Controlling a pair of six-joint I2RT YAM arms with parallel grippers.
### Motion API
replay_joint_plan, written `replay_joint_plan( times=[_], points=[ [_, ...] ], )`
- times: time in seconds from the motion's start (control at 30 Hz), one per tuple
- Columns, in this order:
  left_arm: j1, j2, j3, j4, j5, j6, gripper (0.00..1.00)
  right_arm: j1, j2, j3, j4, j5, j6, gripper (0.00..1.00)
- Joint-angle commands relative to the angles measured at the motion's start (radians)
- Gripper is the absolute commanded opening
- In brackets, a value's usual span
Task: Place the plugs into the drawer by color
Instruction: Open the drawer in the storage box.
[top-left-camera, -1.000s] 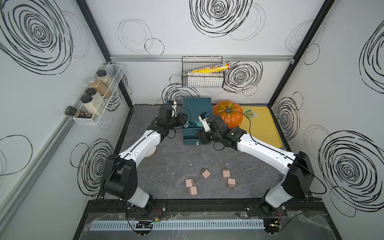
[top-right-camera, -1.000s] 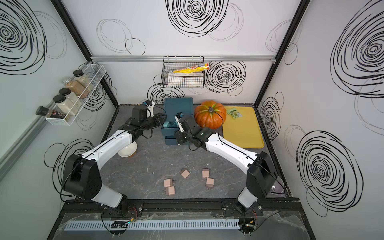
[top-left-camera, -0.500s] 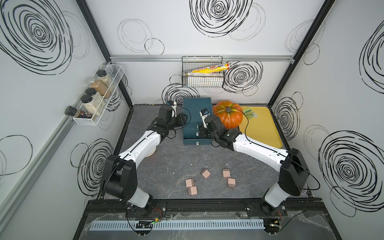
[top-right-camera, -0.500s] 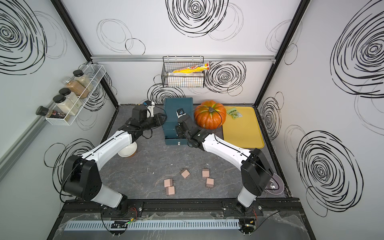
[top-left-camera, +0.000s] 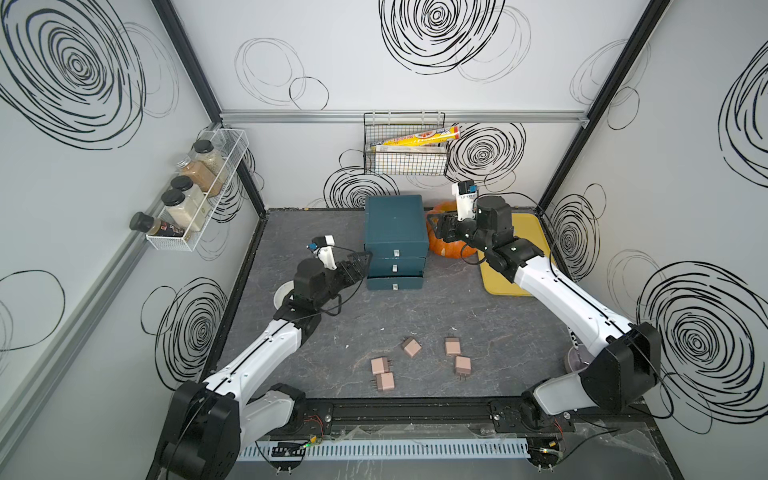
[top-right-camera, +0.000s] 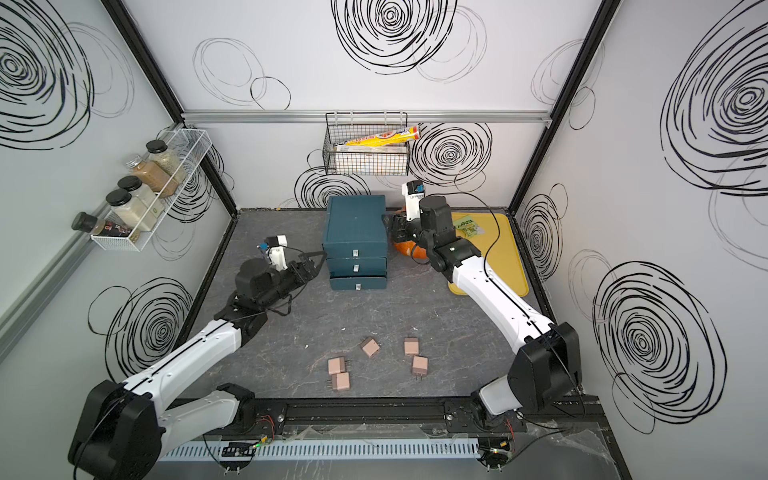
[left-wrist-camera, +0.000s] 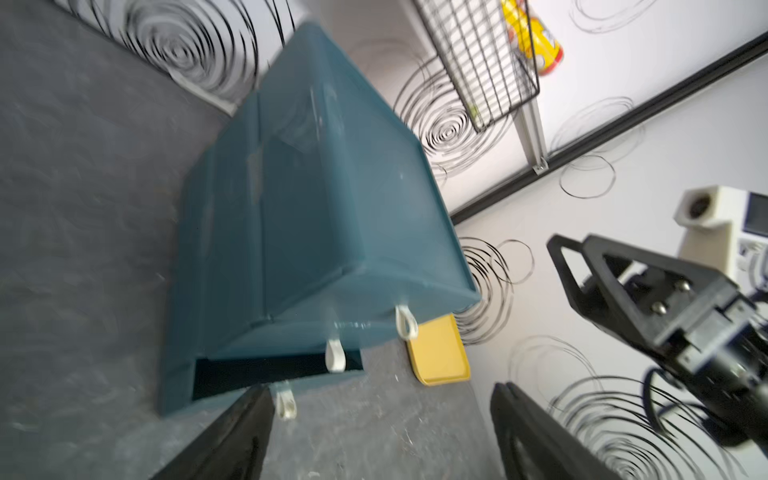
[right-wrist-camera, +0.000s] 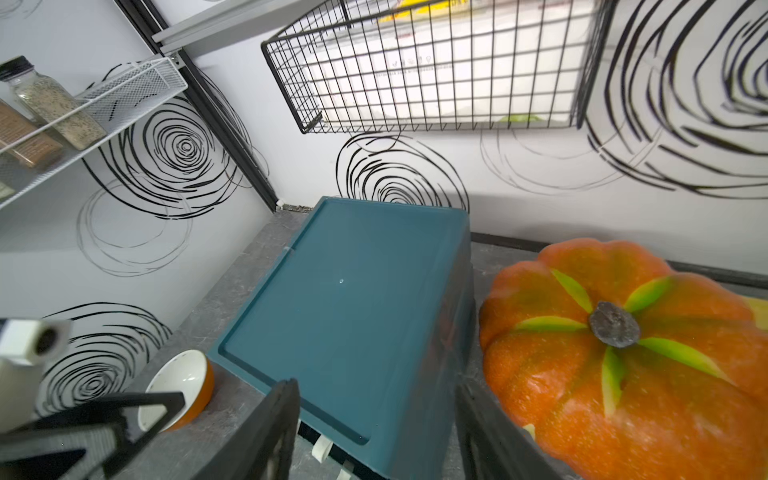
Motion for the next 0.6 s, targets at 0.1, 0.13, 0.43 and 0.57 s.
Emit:
replay_joint_plan(
  times=[0.1, 0.13, 0.43, 0.57],
  points=[
    [-0.112, 0.155, -0.189, 0.580, -0.030, -0.296, 0.86, -0.041, 0.157, 0.037, -0.067, -0.270, 0.015, 0.63],
    [-0.125, 0.174, -0.189, 0.594, -0.050, -0.294, 0.87, -0.041, 0.166, 0.037, -0.065, -0.272, 0.020, 0.63],
    [-0.213, 0.394, -0.161, 0.747, -0.167, -0.330, 0.85, -0.042, 0.208, 0.017, -0.075, -0.246, 0.021, 0.62],
    [-0.222, 0.506, -0.168, 0.899, -0.247, -0.355, 0.82, -0.042, 0.213, 0.006, -0.092, -0.278, 0.014, 0.61]
  ],
)
